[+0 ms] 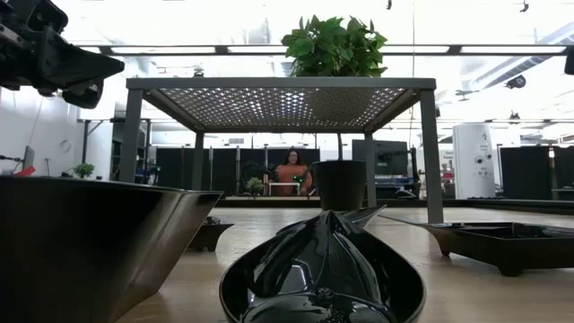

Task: Pick & Place Mini shaped plates
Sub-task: Put the black drop-shaped plate on the shelf

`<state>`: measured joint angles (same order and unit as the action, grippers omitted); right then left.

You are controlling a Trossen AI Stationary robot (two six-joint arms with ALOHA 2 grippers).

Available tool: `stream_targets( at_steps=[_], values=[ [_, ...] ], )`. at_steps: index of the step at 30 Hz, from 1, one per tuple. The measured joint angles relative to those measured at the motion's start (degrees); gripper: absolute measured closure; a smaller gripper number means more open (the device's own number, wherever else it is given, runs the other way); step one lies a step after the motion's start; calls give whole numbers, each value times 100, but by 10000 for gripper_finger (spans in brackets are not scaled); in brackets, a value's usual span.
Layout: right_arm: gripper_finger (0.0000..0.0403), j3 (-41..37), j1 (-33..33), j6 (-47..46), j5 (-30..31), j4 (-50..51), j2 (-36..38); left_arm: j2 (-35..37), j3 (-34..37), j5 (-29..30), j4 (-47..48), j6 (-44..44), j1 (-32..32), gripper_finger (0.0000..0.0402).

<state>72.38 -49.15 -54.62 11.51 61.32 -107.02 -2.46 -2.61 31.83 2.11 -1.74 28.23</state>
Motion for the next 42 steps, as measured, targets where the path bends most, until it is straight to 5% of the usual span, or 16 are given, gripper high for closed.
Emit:
stream_targets(
  at_steps=[42],
  values=[
    [346, -520, 44, 2099, 345, -769, 2, 0, 0, 0, 1, 2, -2, 401]
  ],
)
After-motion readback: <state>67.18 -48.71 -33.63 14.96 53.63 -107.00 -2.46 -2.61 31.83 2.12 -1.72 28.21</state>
